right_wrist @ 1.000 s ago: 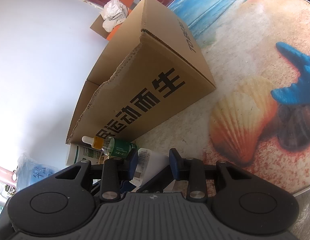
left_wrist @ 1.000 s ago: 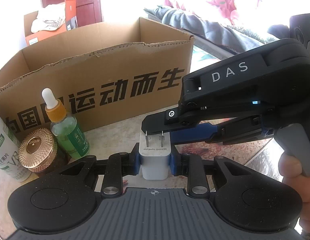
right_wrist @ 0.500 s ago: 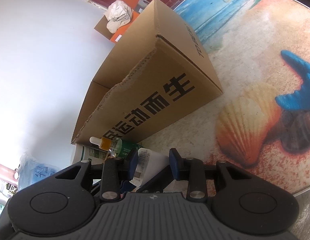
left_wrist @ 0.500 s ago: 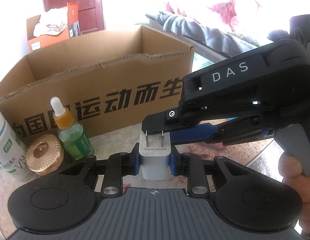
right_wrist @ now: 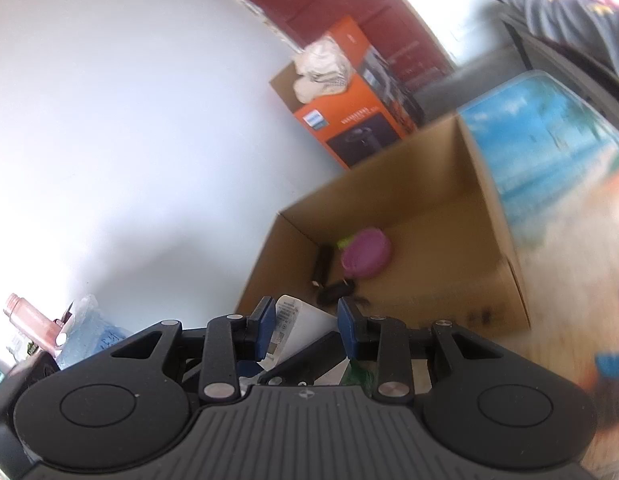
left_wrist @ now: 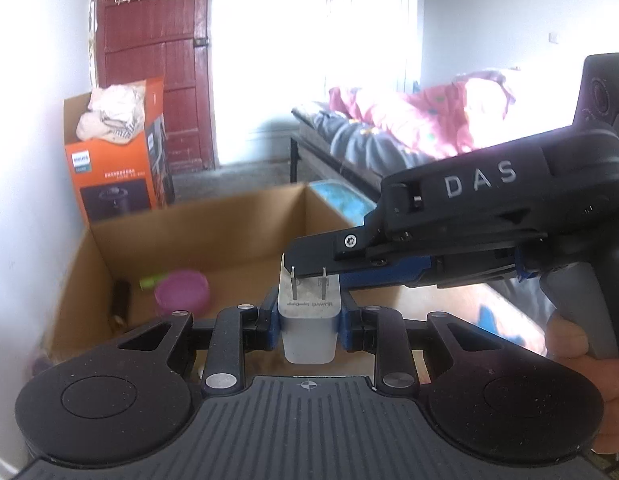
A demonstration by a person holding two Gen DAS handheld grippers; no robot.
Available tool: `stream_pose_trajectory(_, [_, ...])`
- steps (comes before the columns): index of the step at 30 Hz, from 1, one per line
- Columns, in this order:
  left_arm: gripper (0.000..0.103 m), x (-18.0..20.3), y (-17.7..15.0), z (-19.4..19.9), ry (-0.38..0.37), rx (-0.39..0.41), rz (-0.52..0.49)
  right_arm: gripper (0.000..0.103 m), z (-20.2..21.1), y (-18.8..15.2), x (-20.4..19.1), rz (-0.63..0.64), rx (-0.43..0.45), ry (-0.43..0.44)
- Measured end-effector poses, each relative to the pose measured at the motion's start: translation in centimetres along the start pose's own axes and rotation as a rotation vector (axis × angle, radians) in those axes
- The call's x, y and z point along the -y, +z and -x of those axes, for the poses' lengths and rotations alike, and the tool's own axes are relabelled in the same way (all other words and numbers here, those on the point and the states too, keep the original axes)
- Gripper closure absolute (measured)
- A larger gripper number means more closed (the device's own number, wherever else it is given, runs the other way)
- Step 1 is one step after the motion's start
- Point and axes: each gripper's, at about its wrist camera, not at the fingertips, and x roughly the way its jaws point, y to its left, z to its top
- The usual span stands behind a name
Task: Organize rigid objects
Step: 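Carry the charger plug into the box and open the right gripper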
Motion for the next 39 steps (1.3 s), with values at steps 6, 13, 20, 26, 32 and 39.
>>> stream_pose_trajectory(6, [0.077,-2.8,4.5,-4.6,-0.019,-0.085,0.028,0.066,-4.2,5.0,-0.3,0.061,-0.052,-0.028])
stream_pose_trajectory(13, [0.077,-6.4,6.3,-13.0,0.007,-0.28,0.129,0.066,-12.9,9.9,3.6,0.039,-0.223,-0.098])
stream_pose_trajectory(20, [0.077,-9.1,6.2,-19.5,0.048,-0.452,0.229,0.066,-19.8,11.2,7.2,0.016,-0.355,-0.155])
stream_pose_trajectory(26, [0.076,-10.4,6.3,-22.4,0.071,-0.517,0.263,0.066,-22.8,11.7,8.5,0.029,-0.397,-0.184])
stream_pose_trajectory(32, [0.076,-10.8,5.8,-23.5,0.075,-0.543,0.263,0.066,-24.3,11.7,9.5,0.027,-0.417,-0.187])
stream_pose_trajectory(39, [0.065,-10.5,6.2,-23.5,0.067,-0.533,0.246,0.064,-24.0,11.5,8.4,0.092,-0.388,-0.208])
